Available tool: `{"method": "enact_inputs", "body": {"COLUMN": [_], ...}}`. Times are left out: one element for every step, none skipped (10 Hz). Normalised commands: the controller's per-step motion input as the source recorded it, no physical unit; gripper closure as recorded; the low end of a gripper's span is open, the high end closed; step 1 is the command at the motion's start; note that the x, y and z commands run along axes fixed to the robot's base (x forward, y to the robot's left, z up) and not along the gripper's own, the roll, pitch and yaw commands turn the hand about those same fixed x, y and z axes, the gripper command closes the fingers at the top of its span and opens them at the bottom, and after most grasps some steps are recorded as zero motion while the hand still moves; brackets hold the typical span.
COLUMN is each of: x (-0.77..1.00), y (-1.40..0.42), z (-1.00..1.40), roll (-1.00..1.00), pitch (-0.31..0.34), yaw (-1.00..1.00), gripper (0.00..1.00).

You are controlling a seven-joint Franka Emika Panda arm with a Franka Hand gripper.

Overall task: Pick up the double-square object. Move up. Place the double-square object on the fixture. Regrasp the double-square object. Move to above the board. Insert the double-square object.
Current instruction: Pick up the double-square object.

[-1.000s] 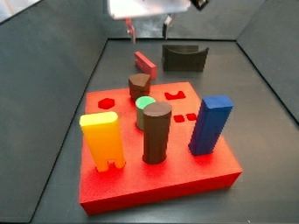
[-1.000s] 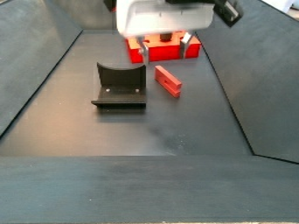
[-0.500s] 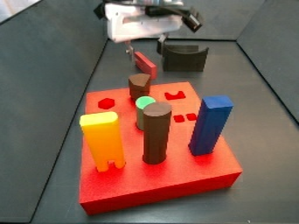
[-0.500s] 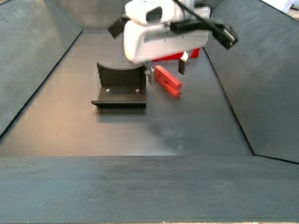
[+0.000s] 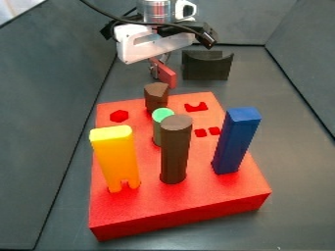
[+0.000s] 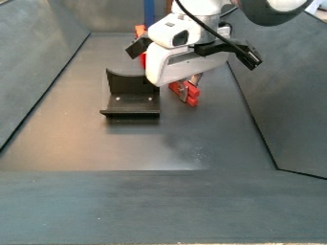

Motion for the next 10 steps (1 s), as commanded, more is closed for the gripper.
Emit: {"method": "enact_inputs", "body": {"x": [0.00, 0.00, 0.00, 0.00, 0.00, 0.00, 0.00, 0.00, 0.00, 0.00], "y": [0.00, 0.00, 0.00, 0.00, 0.00, 0.00, 0.00, 0.00, 0.00, 0.00], "z": [0.00, 0.00, 0.00, 0.00, 0.00, 0.00, 0.00, 0.00, 0.00, 0.00], "roll": [0.00, 0.00, 0.00, 0.00, 0.00, 0.00, 0.00, 0.00, 0.00, 0.00], "pitch": [0.000, 0.000, 0.000, 0.000, 0.000, 0.000, 0.000, 0.000, 0.000, 0.000], "yaw": [0.00, 0.00, 0.00, 0.00, 0.00, 0.00, 0.00, 0.00, 0.00, 0.00], "gripper": [1.00, 1.00, 1.00, 1.00, 1.00, 1.00, 1.00, 1.00, 1.00, 1.00]}}
